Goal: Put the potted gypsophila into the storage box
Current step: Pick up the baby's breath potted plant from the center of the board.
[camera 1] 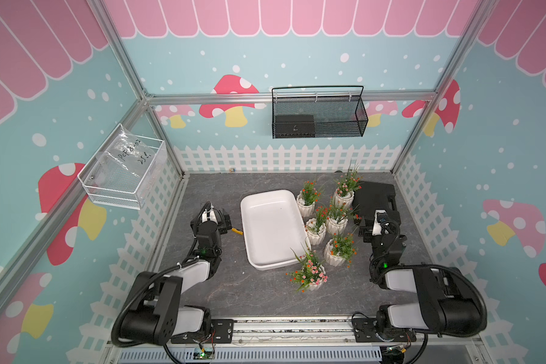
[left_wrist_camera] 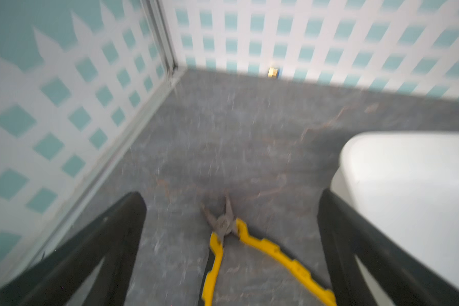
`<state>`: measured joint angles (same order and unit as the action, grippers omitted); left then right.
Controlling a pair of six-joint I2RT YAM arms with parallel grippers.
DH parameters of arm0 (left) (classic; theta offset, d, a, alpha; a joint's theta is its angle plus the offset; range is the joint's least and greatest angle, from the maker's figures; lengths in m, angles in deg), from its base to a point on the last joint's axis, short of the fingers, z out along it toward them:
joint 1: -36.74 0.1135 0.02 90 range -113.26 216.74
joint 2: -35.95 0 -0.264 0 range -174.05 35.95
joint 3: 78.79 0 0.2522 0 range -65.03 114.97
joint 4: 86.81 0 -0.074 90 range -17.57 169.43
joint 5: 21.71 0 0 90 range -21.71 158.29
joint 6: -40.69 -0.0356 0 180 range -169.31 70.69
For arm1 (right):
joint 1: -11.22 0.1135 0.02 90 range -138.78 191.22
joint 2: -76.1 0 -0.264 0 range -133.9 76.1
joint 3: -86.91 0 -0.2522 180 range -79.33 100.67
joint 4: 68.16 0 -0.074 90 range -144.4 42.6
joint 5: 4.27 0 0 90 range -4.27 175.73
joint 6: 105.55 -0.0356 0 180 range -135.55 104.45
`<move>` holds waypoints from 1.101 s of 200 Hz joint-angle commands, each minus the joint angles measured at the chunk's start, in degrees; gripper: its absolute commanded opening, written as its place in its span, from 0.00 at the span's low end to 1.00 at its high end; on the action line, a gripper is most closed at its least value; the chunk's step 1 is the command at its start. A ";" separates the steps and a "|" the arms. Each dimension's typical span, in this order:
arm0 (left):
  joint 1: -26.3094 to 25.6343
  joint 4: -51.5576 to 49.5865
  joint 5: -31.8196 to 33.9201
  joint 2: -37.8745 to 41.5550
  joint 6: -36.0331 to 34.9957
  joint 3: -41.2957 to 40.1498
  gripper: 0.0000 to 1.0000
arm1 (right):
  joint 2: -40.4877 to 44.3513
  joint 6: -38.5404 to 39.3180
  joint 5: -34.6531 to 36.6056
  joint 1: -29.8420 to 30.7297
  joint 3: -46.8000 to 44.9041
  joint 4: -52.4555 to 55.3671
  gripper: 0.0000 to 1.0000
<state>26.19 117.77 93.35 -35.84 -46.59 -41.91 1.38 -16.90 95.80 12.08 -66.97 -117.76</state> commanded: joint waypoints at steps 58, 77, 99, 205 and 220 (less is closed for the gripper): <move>-6.28 -53.18 -14.79 14.22 25.55 22.23 0.92 | 30.75 -15.93 -9.94 0.45 16.99 54.27 0.77; -8.99 -54.26 -24.49 13.61 26.67 22.41 0.88 | 32.70 -19.26 -18.65 0.46 20.21 62.63 0.66; -14.76 -58.08 -31.98 11.07 25.49 24.34 0.79 | 33.60 -22.20 -27.10 0.71 22.09 70.44 0.54; -25.30 -60.98 -37.77 11.07 29.81 21.16 0.73 | 32.37 -22.95 -23.98 18.52 35.60 93.37 0.44; -25.23 -61.04 -39.62 11.07 30.13 20.72 0.73 | 31.84 -23.59 -18.61 23.98 36.74 96.87 0.44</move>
<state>1.23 58.04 58.07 -25.74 -18.37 -20.10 33.97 -40.06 69.74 29.76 -32.35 -29.89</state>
